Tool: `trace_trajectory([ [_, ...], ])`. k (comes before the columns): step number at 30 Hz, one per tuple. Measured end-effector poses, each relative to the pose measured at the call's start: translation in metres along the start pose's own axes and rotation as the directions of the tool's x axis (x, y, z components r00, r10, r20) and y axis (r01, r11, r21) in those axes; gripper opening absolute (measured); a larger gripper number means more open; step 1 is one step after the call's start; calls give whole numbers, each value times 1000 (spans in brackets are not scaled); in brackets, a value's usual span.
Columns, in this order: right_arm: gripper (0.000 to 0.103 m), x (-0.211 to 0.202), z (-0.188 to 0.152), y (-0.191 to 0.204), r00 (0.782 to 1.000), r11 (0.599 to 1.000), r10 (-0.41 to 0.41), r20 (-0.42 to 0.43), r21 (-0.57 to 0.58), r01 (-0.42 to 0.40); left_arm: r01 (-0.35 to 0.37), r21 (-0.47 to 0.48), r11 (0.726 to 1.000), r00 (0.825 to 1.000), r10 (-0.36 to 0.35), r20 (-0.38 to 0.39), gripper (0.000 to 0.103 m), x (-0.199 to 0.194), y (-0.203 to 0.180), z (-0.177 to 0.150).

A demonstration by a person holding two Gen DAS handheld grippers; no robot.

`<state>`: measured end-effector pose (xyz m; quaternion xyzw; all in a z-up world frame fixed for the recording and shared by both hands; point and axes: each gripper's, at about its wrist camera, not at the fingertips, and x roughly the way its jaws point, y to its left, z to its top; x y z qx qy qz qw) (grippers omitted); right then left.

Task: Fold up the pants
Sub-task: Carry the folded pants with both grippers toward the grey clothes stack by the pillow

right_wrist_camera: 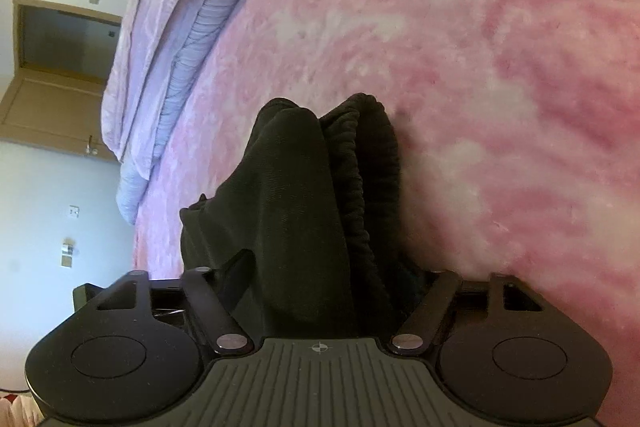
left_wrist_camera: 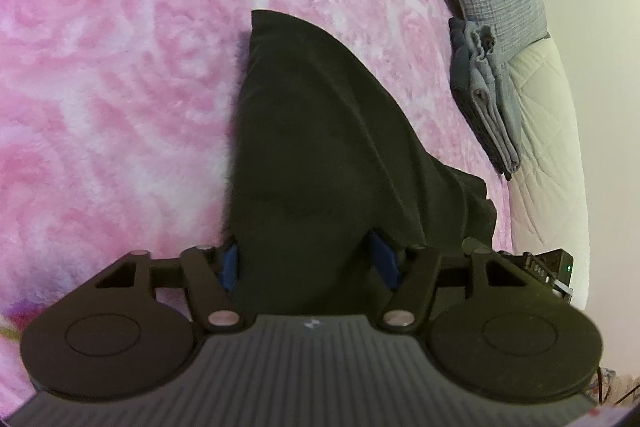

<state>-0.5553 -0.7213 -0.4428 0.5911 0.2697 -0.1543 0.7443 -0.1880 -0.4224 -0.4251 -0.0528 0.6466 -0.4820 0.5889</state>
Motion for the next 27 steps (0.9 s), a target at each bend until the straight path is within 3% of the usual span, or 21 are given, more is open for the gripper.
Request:
trace_trajectory([
  [3,49,-8,-3,2,1000,1000,1,4,26,-1,-1,34,999,999,0,32,37,-9,-16,-6],
  [6,47,-21,-3,1,1000,999,-10,2,32,10,53,72,996,996,-58,72,34,-24,-32,-7],
  [8,47,-26,-4,-6,1000,998,-10,4,65,9,59,92,994,995,-66,73,34,-24,-36,-6],
  [11,51,-18,0,-4,1000,997,-20,-5,77,21,-5,64,998,1000,4,28,42,-3,-20,-3],
  [14,52,-12,3,-4,1000,997,-27,-12,69,27,57,5,998,998,-58,18,50,8,2,1],
  [17,53,-12,-1,-7,1000,997,-15,14,77,14,63,31,998,998,-63,23,48,11,1,0],
  [19,51,-13,-5,-2,998,997,-39,39,73,36,36,43,998,999,-38,34,45,11,-11,-2],
  [21,45,-17,-8,4,995,994,-79,56,86,74,-4,107,994,999,-2,54,33,5,-32,-3],
  [23,40,-23,-8,17,991,992,-121,64,54,118,1,131,991,996,-13,88,28,-9,-51,-3],
  [27,35,-46,-1,27,988,990,-124,96,79,117,-7,216,976,992,-20,122,26,-31,-99,-5],
])
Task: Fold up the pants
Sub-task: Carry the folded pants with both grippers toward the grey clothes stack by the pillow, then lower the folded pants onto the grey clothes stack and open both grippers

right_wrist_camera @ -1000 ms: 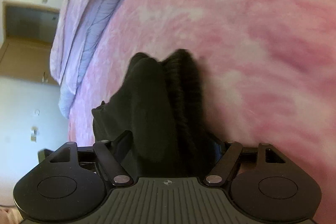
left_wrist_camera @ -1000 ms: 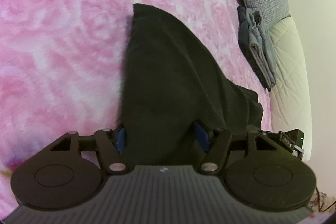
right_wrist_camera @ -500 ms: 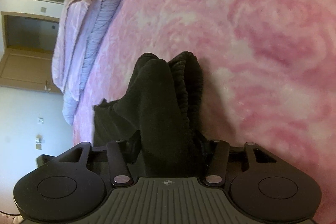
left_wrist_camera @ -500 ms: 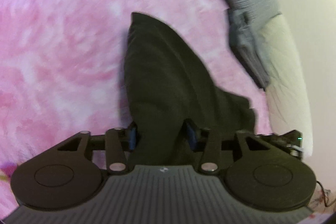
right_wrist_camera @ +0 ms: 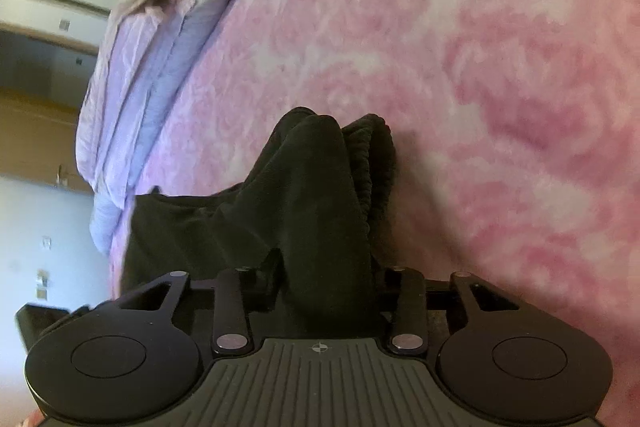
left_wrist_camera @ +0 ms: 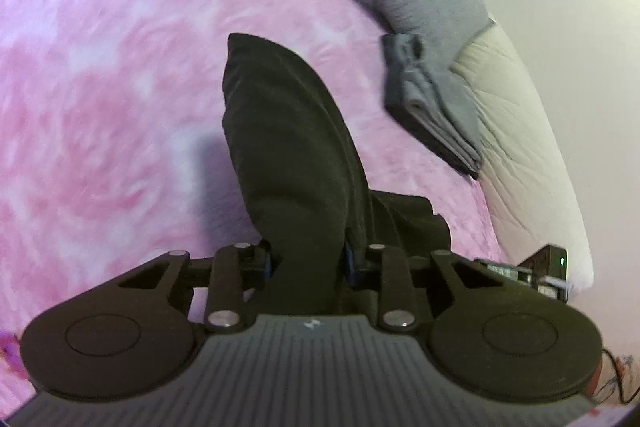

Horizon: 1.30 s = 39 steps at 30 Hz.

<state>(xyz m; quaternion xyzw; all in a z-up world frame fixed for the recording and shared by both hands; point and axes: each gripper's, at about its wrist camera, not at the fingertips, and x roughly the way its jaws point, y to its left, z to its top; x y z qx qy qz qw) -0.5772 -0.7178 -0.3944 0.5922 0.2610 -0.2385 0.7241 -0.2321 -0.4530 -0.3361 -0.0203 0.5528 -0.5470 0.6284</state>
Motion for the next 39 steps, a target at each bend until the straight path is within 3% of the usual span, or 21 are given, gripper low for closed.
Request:
trace_trajectory([
  [4,35,-37,31,-2,998,1000,1,55,27,-2,20,24,999,1000,-20,-2,25,16,-41,21],
  [8,35,-80,83,-14,991,998,-45,126,47,39,47,65,997,998,-45,-37,25,71,-96,58],
  [15,35,-152,223,-35,948,997,-75,308,25,71,162,153,975,987,-161,-20,26,182,-205,145],
  [20,35,-165,318,-52,929,996,-91,359,27,87,188,189,964,982,-187,-19,26,269,-263,210],
  [27,35,-147,397,-82,932,993,-122,342,36,116,141,203,969,990,-137,-34,26,345,-285,256],
  [34,37,-117,423,-107,936,989,-141,322,10,145,67,216,974,997,-60,-40,29,390,-269,272],
  [37,50,-108,417,-104,922,979,-177,343,-37,201,48,193,980,999,-44,-27,35,406,-250,269],
  [39,60,-107,411,-93,899,954,-234,370,-90,286,66,182,981,998,-62,-25,36,406,-245,270],
])
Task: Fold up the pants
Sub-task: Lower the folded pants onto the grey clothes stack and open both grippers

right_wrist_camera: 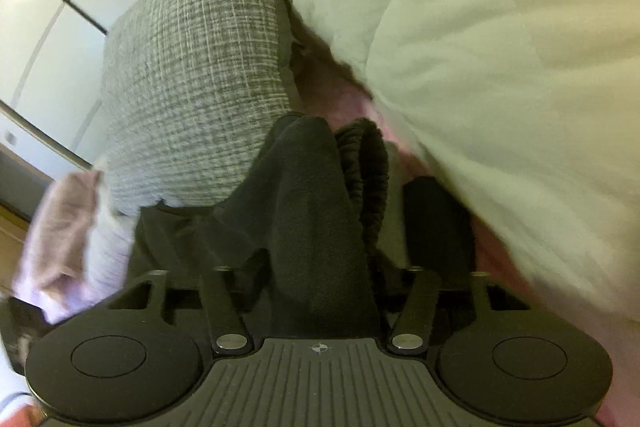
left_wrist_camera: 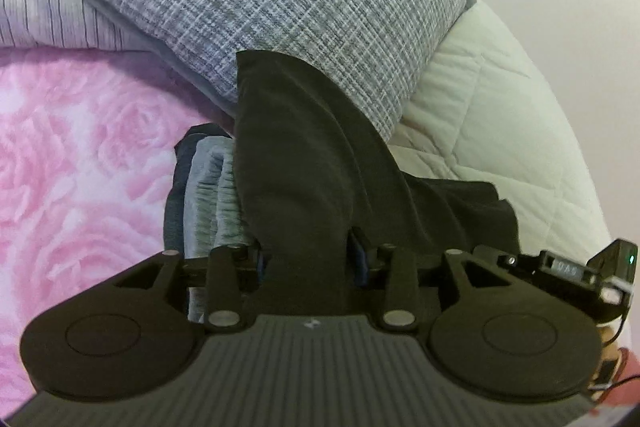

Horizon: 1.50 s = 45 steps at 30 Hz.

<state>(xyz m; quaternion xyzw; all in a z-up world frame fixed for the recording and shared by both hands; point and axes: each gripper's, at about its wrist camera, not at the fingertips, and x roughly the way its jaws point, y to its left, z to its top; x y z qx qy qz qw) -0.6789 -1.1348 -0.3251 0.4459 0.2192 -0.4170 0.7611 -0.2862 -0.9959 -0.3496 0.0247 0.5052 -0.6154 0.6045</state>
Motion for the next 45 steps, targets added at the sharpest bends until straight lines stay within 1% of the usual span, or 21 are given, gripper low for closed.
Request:
trace_trajectory([
  [2,65,-11,1,16,996,992,-83,39,-91,86,-17,45,999,1000,17,-8,37,-8,-8,1],
  [5,66,-36,-4,40,959,947,-219,177,-199,253,-64,77,995,998,64,1,36,-25,-19,2],
  [7,65,-53,-11,52,936,920,-217,276,-262,290,-116,106,988,993,113,35,33,-39,-25,2],
  [8,58,-57,-14,57,930,912,-204,306,-287,294,-154,118,981,987,147,72,32,-49,-28,2],
  [9,37,-58,-15,63,931,901,-177,320,-329,284,-180,127,975,980,167,110,32,-57,-31,3],
  [11,18,-53,-19,72,938,882,-141,317,-391,265,-191,136,972,970,165,177,30,-67,-39,10],
  [13,16,-39,-24,78,933,850,-142,331,-442,286,-136,167,977,981,109,163,28,-57,-52,19],
  [15,16,-18,-29,79,902,810,-179,393,-461,362,-115,201,973,986,88,141,25,-34,-63,26],
  [17,16,7,-28,76,883,781,-206,422,-473,408,-182,264,947,978,145,151,23,-1,-71,28],
  [19,17,17,-27,64,881,759,-244,406,-486,433,-280,343,897,958,237,162,18,28,-72,23],
  [20,17,23,-27,58,884,762,-248,397,-483,431,-312,375,873,949,266,170,18,41,-70,19],
  [22,18,24,-26,41,897,806,-223,381,-446,389,-332,399,855,942,275,193,18,51,-67,11],
  [23,18,27,-26,36,900,818,-214,379,-433,377,-334,406,850,940,271,205,18,53,-65,7],
  [25,18,34,-25,31,902,819,-212,376,-435,374,-324,413,851,943,254,216,18,53,-60,3],
  [28,19,33,-11,34,918,830,-219,330,-431,353,-335,425,841,940,270,206,18,53,-65,8],
  [30,19,19,-2,38,923,851,-215,318,-402,337,-336,408,849,940,278,197,18,42,-73,12],
  [33,19,-22,-13,51,907,859,-211,364,-373,350,-322,383,866,945,272,179,18,12,-86,5],
  [35,19,-50,-30,58,916,873,-183,356,-370,318,-286,374,882,957,239,167,18,-12,-92,-8],
  [39,19,-85,-76,59,928,876,-180,326,-375,302,-288,368,884,957,248,151,18,-40,-96,-43],
  [42,19,-71,-100,55,937,867,-221,269,-386,315,-293,343,892,956,272,108,18,-37,-87,-64],
  [45,20,-50,-105,51,933,849,-243,264,-407,337,-305,333,892,952,286,107,19,-28,-80,-71],
])
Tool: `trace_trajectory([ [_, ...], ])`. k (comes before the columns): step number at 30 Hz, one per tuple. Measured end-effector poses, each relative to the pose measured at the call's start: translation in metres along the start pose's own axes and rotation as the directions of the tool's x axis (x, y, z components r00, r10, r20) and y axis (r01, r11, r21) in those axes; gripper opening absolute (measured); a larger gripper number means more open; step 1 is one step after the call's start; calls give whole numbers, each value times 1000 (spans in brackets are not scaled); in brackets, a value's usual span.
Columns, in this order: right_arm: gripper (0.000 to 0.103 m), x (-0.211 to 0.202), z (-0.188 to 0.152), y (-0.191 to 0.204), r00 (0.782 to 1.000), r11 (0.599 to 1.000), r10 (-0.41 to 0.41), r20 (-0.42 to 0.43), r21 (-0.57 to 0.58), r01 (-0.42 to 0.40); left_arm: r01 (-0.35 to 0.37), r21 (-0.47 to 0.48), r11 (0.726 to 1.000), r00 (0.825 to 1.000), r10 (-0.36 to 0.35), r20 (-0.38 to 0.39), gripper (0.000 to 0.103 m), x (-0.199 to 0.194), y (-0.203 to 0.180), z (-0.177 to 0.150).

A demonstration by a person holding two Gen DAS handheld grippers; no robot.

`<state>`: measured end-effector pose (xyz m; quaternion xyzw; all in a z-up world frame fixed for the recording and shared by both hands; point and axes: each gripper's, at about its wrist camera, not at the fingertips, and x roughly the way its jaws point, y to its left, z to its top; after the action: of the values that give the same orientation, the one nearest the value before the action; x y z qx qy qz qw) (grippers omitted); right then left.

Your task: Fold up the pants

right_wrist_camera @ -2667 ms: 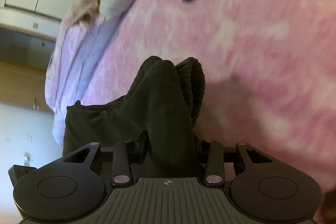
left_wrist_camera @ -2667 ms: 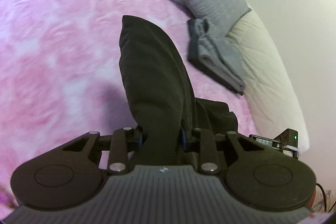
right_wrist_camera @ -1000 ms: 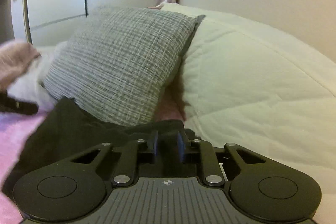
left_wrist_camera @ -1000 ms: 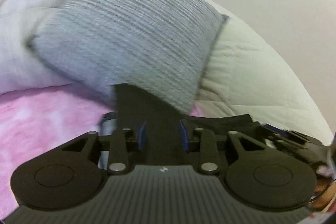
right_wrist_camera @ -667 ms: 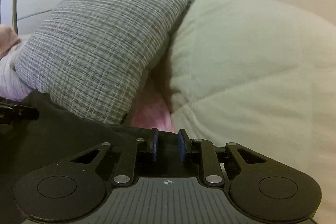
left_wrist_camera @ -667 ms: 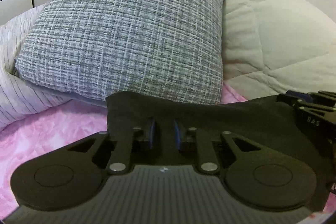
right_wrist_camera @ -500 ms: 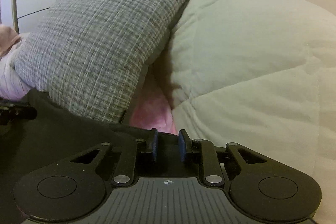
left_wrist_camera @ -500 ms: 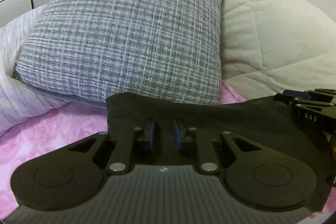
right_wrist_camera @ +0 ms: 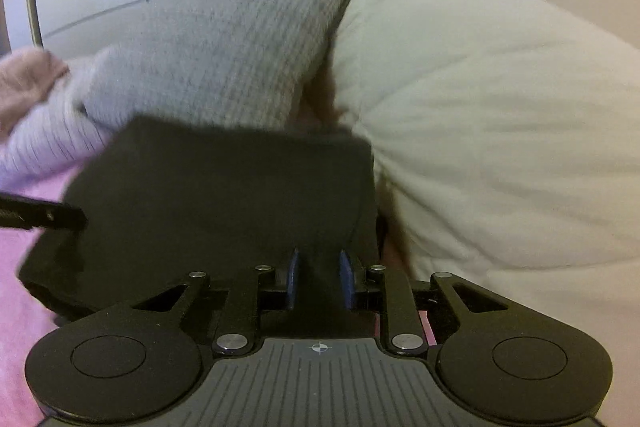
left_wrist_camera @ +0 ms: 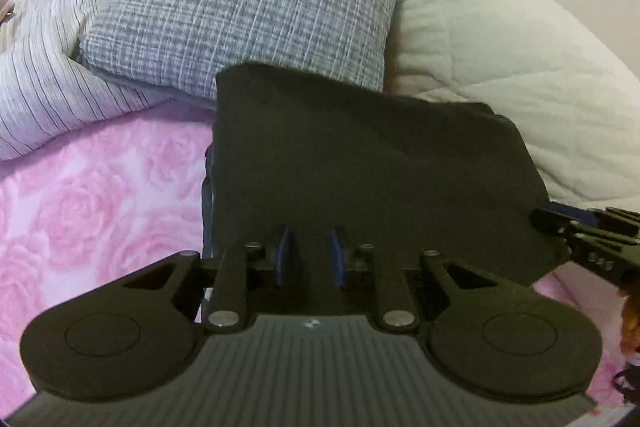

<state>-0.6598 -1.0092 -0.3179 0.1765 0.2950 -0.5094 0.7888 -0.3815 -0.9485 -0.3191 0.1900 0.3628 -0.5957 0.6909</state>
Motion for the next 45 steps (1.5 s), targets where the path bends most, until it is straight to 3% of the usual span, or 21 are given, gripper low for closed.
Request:
trace_trajectory([
  [6,25,-9,30,-2,995,998,18,-100,54,-12,-50,-30,998,997,49,-52,23,-12,-8,15],
  [7,30,-18,33,-2,993,997,25,-112,71,-18,-63,-30,998,996,61,-62,23,-21,-11,17],
  [9,58,-40,37,-5,992,992,56,-111,121,-43,-68,-41,997,995,65,-74,27,-41,-16,21],
  [11,67,-68,42,-6,990,981,91,-104,179,-71,-81,-54,995,993,76,-89,33,-67,-23,25],
  [17,70,-150,60,4,973,954,156,-169,281,-104,-113,-38,993,985,107,-136,41,-158,-50,29],
  [24,71,-246,72,32,969,960,190,-157,235,-150,-102,20,995,986,103,-134,53,-260,-77,19],
  [29,71,-293,65,54,969,962,189,-157,226,-151,-57,34,998,990,61,-124,60,-315,-81,3],
  [36,71,-354,40,82,971,966,174,-163,218,-137,-29,62,998,990,37,-138,62,-359,-82,-28],
  [45,71,-383,27,105,975,968,157,-159,222,-120,11,76,997,989,1,-151,62,-382,-72,-52],
])
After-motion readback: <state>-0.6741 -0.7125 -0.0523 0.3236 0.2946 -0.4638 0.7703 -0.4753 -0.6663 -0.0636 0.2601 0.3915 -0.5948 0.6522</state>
